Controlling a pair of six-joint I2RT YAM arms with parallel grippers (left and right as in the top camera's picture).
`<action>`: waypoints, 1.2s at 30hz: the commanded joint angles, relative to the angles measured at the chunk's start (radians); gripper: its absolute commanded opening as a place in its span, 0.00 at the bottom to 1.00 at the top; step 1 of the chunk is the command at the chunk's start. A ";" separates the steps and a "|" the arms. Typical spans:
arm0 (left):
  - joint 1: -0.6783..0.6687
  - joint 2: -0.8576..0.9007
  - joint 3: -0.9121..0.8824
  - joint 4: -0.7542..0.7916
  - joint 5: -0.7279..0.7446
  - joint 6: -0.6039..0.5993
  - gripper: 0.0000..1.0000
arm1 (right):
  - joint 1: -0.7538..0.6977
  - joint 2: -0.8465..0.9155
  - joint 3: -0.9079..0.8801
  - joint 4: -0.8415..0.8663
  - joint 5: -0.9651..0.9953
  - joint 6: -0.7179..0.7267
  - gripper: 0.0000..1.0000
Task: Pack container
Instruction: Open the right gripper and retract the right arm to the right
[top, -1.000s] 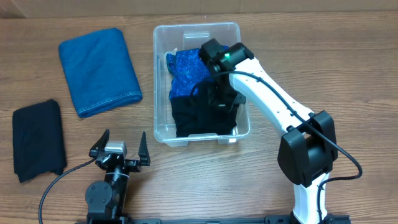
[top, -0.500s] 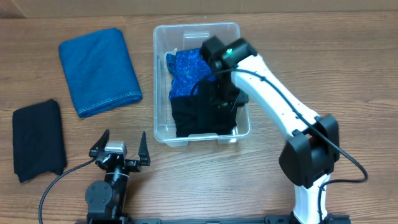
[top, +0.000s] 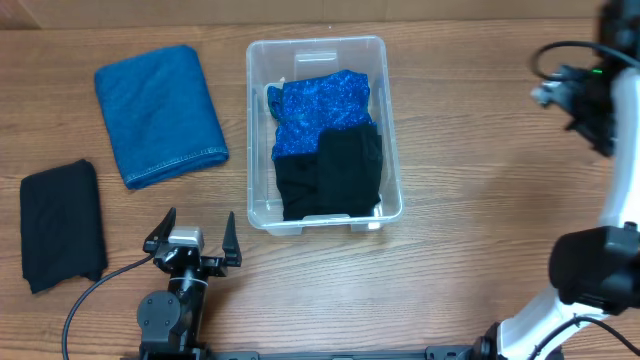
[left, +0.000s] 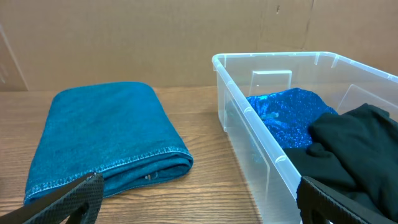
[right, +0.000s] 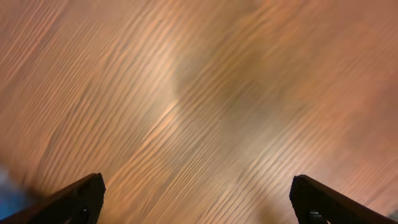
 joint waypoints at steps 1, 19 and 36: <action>-0.002 -0.009 -0.004 0.000 0.000 0.019 1.00 | -0.093 -0.006 -0.005 0.015 -0.034 0.014 1.00; -0.002 -0.009 -0.004 0.000 0.000 0.019 1.00 | -0.142 -0.006 -0.005 0.033 -0.051 0.014 1.00; -0.002 -0.009 -0.004 0.000 0.000 0.019 1.00 | -0.142 -0.006 -0.005 0.033 -0.051 0.014 1.00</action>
